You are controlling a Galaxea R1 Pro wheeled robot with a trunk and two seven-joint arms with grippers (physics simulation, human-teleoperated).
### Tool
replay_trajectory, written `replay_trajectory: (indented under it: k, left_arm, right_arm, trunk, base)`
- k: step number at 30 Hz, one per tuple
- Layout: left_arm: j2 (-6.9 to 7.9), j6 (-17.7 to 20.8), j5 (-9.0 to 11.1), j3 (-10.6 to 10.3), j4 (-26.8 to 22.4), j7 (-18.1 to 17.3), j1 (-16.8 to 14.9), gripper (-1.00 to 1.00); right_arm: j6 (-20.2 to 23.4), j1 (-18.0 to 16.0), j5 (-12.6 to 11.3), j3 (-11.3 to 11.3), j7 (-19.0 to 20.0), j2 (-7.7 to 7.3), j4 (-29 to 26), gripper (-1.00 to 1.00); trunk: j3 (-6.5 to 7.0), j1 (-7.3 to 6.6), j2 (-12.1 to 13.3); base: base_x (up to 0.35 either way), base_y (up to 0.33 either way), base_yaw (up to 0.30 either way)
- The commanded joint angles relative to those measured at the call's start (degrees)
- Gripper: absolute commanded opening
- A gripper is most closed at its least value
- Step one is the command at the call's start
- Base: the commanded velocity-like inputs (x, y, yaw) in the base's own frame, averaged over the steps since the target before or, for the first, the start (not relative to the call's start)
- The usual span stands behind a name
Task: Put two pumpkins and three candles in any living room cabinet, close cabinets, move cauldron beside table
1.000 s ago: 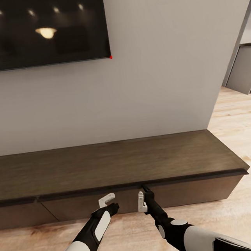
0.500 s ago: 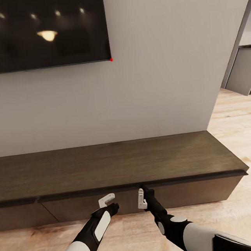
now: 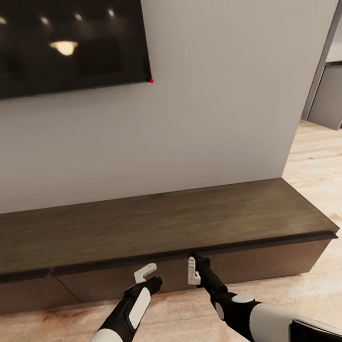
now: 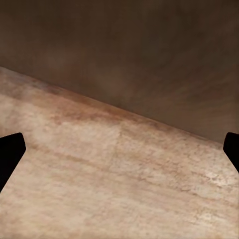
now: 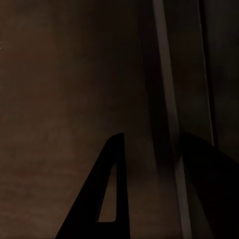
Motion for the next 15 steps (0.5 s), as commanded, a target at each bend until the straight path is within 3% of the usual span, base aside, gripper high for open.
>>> replay_trajectory:
  k: [1, 15]
  left_arm:
    - [0.05, 0.2, 0.6, -0.4, -0.1, 0.5, 0.0, 1.00]
    - [0.05, 0.2, 0.6, -0.4, -0.1, 0.5, 0.0, 1.00]
  right_arm:
    - [-0.1, 0.0, -0.2, -0.4, 0.0, 0.05, 0.2, -1.00]
    - [-0.1, 0.0, -0.2, -0.5, -0.4, 0.05, 1.3, -1.00]
  trunk:
    - [-0.04, 0.53, 0.0]
    - [-0.04, 0.53, 0.0]
  base:
    - [0.000, 0.000, 0.000]
    - [0.000, 0.000, 0.000]
